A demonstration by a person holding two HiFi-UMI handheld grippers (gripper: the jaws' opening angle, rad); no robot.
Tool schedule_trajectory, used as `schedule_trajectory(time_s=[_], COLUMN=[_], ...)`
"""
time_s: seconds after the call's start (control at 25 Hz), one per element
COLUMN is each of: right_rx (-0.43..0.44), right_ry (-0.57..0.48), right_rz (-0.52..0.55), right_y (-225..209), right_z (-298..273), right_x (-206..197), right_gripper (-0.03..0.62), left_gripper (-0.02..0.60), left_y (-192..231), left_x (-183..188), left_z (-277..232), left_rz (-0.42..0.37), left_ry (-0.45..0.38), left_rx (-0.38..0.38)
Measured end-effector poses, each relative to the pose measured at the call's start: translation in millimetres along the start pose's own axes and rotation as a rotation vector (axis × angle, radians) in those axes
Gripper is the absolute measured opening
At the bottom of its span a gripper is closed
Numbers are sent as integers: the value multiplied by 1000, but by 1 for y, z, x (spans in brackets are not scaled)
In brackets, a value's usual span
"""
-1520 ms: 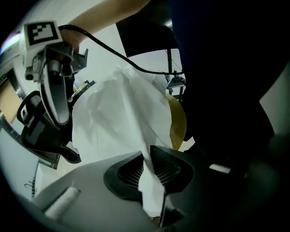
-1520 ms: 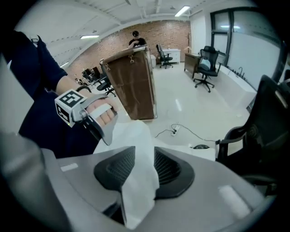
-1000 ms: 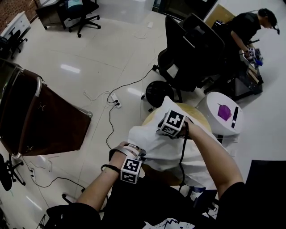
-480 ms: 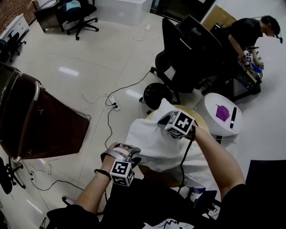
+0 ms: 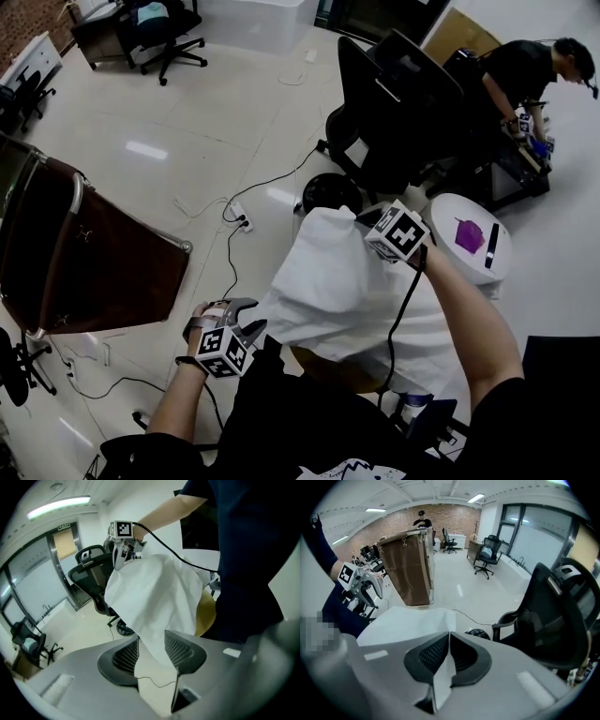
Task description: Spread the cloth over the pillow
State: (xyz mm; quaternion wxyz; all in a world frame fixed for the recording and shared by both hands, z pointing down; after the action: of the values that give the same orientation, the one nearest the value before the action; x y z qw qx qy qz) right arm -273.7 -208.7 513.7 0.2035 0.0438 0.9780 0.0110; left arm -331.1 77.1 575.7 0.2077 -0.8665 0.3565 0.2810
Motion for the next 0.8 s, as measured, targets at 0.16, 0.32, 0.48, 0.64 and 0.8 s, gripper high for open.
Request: schedule_trajectory(time_s=[0.16, 0.32, 0.48, 0.64, 0.8], right_rx=[-83, -148, -183, -215, -270], right_ry=[6, 27, 45, 53, 61], right_rz=[-7, 15, -2, -40, -60], right_y=[-31, -51, -70, -87, -105], right_z=[-1, -2, -11, -19, -23], right_x=[-1, -3, -11, -21, -28], right_gripper=[15, 15, 15, 15, 15], left_gripper=[161, 161, 161, 136, 43], left_y=[-16, -30, -31, -29, -30], left_x=[-22, -50, -61, -58, -56], left_z=[-17, -38, -52, -63, -66], left_rz=[96, 78, -17, -45, -82], left_ry=[-20, 65, 135, 155, 163], left_rx=[-45, -60, -27, -19, -22])
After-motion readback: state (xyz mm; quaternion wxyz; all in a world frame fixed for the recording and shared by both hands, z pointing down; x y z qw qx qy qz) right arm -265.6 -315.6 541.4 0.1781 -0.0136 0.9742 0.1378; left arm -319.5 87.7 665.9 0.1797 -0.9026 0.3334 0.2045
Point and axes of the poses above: the fingertips, and each gripper's own axes: z backward along the fingers, y to its left, x out of its top, the point moved 2 cm from there along z, backward along the fingers, and after that the axes turned 1 degree about x, right-handed, at the moved point
